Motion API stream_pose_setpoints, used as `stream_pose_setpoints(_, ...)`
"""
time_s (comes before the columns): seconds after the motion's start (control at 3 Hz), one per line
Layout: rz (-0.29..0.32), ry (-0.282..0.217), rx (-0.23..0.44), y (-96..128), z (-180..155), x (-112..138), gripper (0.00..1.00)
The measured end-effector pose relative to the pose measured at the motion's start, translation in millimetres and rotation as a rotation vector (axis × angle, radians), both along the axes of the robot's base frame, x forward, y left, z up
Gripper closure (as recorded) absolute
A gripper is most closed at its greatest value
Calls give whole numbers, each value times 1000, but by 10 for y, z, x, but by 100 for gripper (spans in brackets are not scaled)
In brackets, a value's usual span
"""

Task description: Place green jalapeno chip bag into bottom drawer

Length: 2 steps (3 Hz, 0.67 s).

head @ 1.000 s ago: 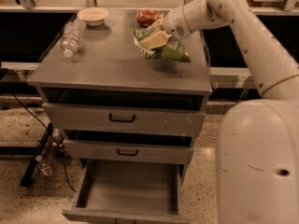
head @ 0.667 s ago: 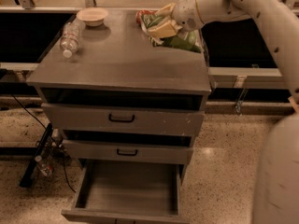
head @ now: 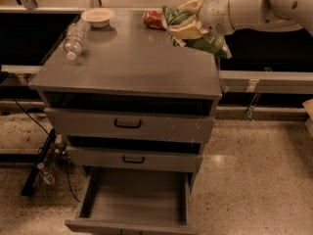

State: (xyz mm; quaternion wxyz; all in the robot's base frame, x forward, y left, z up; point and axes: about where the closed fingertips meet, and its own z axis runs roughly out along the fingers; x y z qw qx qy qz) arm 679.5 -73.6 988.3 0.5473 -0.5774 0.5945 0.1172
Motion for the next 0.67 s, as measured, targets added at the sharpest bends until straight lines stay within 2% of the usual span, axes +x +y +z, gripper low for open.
stream_pose_setpoints(0.33,-54,6,32,-249,-94,-185,100)
stream_pose_setpoints(0.67,-103,40,74,-499,-309,-335,100)
